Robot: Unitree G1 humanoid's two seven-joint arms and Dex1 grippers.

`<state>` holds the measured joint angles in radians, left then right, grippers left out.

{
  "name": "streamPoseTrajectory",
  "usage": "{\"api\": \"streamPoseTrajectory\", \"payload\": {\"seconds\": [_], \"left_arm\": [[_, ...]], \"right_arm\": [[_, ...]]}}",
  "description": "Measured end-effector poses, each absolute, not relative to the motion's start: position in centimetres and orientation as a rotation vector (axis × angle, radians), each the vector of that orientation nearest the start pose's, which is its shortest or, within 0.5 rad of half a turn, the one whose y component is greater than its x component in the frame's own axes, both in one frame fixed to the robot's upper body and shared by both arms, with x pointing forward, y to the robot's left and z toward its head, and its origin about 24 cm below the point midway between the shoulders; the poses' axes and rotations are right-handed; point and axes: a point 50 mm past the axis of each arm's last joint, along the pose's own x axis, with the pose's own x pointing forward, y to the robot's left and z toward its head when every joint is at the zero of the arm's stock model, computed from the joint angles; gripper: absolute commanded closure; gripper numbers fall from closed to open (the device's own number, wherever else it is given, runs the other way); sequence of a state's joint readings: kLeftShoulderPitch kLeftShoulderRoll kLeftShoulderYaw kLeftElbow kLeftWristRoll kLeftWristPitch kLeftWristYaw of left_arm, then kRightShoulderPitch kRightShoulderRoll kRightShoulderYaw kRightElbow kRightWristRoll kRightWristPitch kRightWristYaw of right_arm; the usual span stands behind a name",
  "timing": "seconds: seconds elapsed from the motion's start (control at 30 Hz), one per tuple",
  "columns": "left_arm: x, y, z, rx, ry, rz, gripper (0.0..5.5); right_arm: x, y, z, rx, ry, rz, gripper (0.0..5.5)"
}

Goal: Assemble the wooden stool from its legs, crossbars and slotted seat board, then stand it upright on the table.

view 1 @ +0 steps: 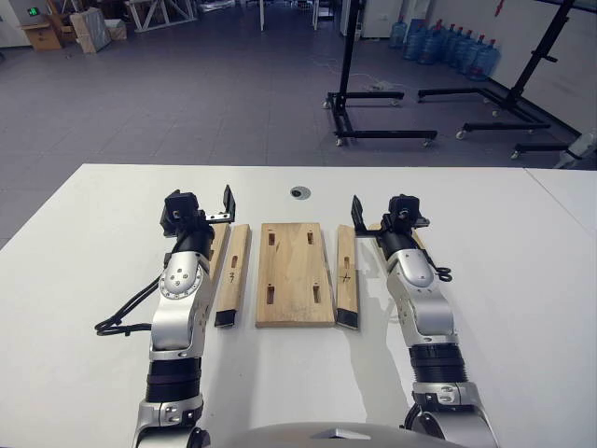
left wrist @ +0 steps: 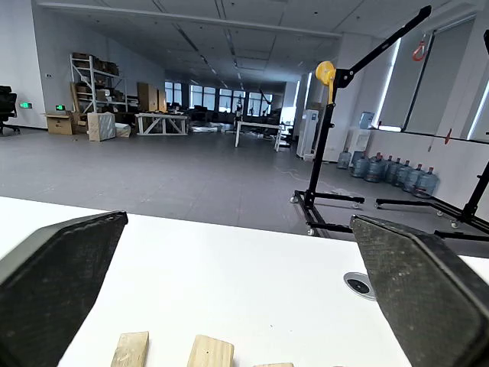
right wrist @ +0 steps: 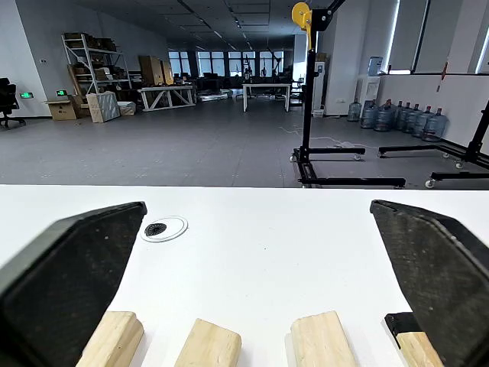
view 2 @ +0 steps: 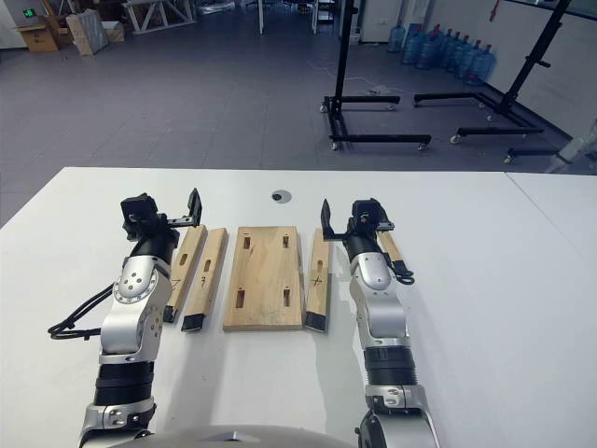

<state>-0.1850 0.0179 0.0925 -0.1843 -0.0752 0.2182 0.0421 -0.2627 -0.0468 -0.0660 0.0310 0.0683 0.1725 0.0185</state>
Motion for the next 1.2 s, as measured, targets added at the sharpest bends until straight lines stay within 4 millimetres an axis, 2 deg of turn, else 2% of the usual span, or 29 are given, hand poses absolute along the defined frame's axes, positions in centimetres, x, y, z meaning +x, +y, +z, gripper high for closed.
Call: {"api": "streamPoseTrajectory", "payload": {"seconds": [1.2], "left_arm": [[28.23,16.33,11.03,-0.063,-0.148,0.074,0.14]], "right_arm": [[30.23,-15.02,8.67,0.039,-0.047,0.033,0.1]]}}
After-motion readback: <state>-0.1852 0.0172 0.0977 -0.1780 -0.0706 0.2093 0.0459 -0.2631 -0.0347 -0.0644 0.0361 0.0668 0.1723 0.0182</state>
